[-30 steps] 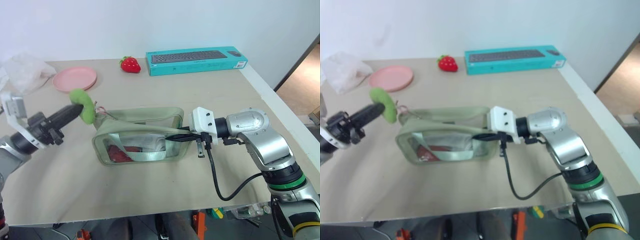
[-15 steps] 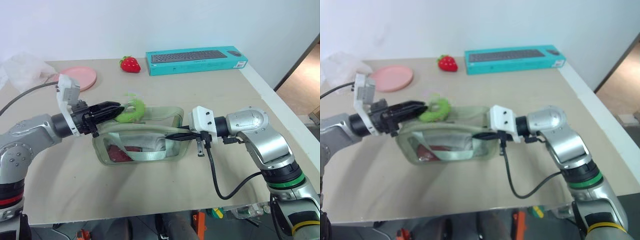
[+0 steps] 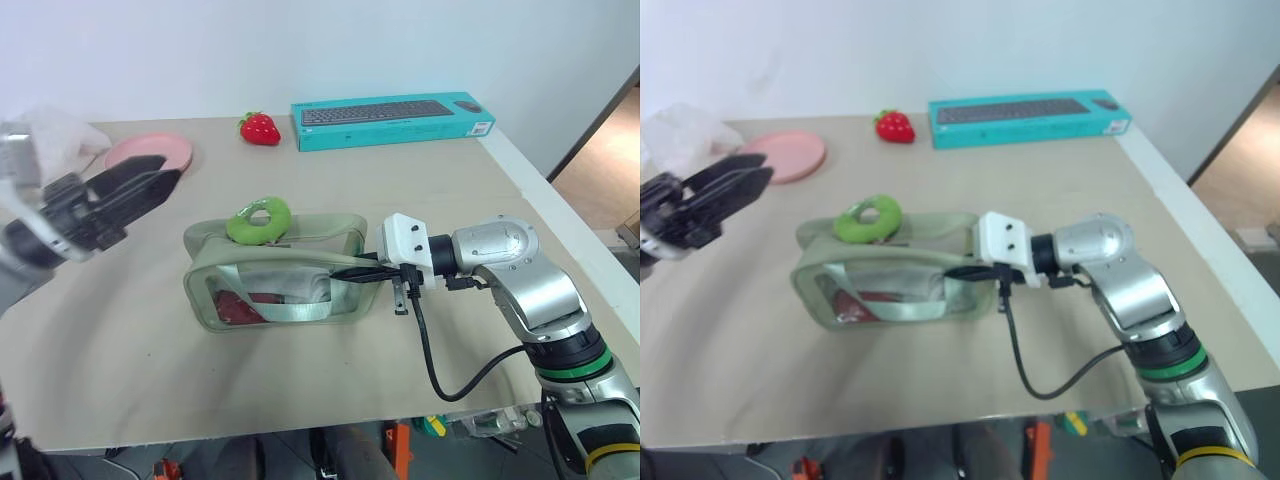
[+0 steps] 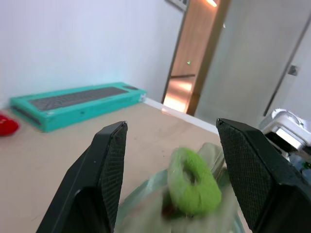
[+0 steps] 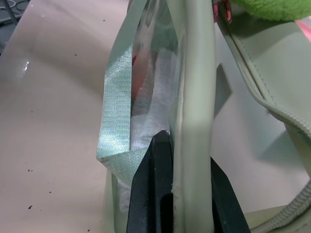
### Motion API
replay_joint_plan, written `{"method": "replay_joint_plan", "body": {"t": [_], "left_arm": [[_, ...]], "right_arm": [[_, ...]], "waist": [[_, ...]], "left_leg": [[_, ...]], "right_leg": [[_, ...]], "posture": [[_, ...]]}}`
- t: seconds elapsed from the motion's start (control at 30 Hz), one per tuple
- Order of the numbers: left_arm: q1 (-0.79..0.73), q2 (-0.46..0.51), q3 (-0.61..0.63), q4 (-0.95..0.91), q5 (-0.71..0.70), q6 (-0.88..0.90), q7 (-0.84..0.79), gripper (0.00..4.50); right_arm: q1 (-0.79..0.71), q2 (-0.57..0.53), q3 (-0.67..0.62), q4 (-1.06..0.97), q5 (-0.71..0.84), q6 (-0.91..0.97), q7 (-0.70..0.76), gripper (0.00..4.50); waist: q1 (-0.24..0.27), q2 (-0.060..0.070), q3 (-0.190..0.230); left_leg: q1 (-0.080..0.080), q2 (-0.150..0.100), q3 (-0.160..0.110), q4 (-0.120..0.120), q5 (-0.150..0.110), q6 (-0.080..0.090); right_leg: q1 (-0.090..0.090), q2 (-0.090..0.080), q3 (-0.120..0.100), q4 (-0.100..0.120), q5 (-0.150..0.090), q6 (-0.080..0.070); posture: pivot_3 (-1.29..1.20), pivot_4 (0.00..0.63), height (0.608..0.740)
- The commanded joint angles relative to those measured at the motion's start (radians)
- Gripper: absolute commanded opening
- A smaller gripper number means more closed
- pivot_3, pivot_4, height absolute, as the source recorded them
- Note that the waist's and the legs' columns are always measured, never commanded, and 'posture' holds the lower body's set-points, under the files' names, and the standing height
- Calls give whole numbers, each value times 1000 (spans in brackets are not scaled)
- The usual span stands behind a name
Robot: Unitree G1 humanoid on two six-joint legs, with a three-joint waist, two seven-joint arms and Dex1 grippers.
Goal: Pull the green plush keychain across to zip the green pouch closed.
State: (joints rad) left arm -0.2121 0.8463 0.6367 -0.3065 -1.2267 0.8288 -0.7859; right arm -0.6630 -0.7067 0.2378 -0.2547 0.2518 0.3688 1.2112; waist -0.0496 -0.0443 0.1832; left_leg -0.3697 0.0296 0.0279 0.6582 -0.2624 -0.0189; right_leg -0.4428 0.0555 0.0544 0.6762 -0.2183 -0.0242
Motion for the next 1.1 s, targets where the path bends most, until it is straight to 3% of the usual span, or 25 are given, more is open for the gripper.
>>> {"method": "replay_joint_plan", "body": {"t": [0.03, 0.13, 0.2, 0.37, 0.47, 0.67, 0.97, 1.0, 1.1], "left_arm": [[128, 39, 41, -64, 39, 1, -106, 3017], [238, 60, 16, -107, 106, -19, -155, 3017], [299, 53, -65, -132, 186, -46, -169, 3017], [285, 0, -179, -127, 241, -76, -158, 3017], [238, -37, -229, -90, 261, -86, -140, 2256], [145, -93, -221, -39, 225, -90, -111, 169], [116, -111, -254, -31, 281, -108, -92, 75], [119, -115, -264, -38, 289, -111, -94, 0], [141, -120, -293, -55, 317, -121, -103, 0]], "right_arm": [[2, -3, -6, -17, 0, -7, -5, 0], [0, -1, -5, -13, 1, -10, -2, 0], [-8, 3, -1, -4, 0, -16, 3, 0], [-12, 5, -2, -4, 0, -16, 6, 0], [-9, 2, -6, -9, 1, -13, 4, 0], [1, -10, -15, -23, 5, -2, 2, 0], [15, -23, -25, -46, 33, 31, 3, 0], [16, -24, -39, -56, 67, 58, 11, 619], [16, -26, -87, -71, 138, 113, 11, 1560]], "waist": [[2, 0, 0], [2, -1, 0], [2, 0, 0], [2, 0, 0], [2, 0, 0], [2, -1, 0], [3, -1, 0], [3, -1, 0], [3, -1, 0]], "left_leg": [[0, 0, 0, 0, 0, 0], [0, 0, 0, 0, 0, 0], [0, -1, 0, 0, 0, 0], [0, 0, -1, 0, 0, 0], [0, 0, -1, -1, 0, 0], [0, 0, 0, -1, 0, 0], [-1, 0, -1, -1, 0, 0], [-1, 0, -1, -1, 0, 0], [-1, -1, -1, -1, 0, 0]], "right_leg": [[0, -1, 0, 0, 0, 0], [0, -1, -1, 0, 0, 0], [0, -1, -1, 0, -1, -1], [0, 0, -1, 0, -1, -1], [0, 0, -1, 0, -1, -1], [0, 0, -1, 0, -1, -1], [0, 0, -1, 0, -1, -1], [0, -1, -1, 0, -1, -1], [0, -1, -1, 0, -1, 0]], "posture": [[0, 150, 740], [0, 150, 740], [0, 150, 740], [0, 150, 740], [0, 150, 740], [0, 150, 740], [0, 150, 740], [0, 150, 740], [0, 150, 740]]}}
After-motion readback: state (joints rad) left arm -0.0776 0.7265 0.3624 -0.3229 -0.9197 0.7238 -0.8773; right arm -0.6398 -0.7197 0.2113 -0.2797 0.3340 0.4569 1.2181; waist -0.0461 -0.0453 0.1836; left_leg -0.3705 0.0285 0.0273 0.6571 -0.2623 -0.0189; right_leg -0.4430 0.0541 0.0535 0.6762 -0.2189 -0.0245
